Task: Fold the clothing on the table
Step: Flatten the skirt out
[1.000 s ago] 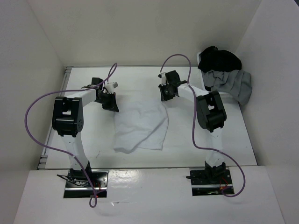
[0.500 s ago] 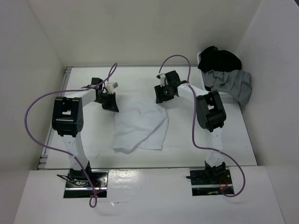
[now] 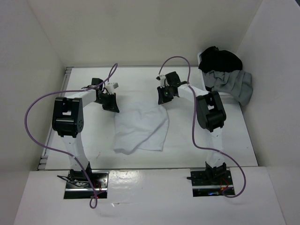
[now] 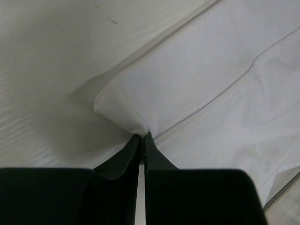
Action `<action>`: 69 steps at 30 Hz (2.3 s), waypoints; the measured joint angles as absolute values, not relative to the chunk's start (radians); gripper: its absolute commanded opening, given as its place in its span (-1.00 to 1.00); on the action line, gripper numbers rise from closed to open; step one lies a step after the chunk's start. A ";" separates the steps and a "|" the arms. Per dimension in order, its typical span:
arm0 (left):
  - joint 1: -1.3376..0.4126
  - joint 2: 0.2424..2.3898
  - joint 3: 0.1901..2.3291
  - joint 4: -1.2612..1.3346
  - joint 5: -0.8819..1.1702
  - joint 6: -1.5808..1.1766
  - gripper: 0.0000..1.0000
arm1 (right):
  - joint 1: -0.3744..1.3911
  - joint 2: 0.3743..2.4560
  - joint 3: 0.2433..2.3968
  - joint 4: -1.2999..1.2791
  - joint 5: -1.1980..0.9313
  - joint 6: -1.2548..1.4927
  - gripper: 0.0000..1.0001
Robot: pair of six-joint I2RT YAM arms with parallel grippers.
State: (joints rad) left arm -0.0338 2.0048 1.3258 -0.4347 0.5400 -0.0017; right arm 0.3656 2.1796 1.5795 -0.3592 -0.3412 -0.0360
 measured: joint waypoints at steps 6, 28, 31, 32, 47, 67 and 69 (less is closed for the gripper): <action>-0.034 2.007 1.326 -0.435 0.547 0.001 -0.97 | 0.366 2.185 1.587 -0.364 -0.353 -0.037 -1.00; -0.078 1.394 1.278 -0.527 0.719 0.173 -1.00 | 0.437 1.560 1.450 -0.532 -0.522 -0.232 -1.00; -0.082 1.288 1.223 -0.565 0.729 0.221 -1.00 | 0.440 1.502 1.411 -0.586 -0.556 -0.279 -1.00; -0.082 1.241 1.206 -0.576 0.729 0.235 -1.00 | 0.441 1.479 1.404 -0.604 -0.565 -0.291 -1.00; -0.064 0.802 1.181 -0.597 0.738 0.285 -1.00 | 0.411 1.024 1.388 -0.652 -0.639 -0.338 -1.00; -0.040 0.863 1.180 -0.686 0.868 0.334 -1.00 | 0.393 1.080 1.273 -0.665 -0.729 -0.348 -1.00; -0.040 0.867 1.180 -0.696 0.870 0.341 -1.00 | 0.392 1.076 1.270 -0.670 -0.731 -0.349 -1.00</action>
State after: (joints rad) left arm -0.0399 0.8665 1.1797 -0.6960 0.8703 0.3408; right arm 0.3923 1.0763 1.2701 -0.6701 -0.7311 -0.3492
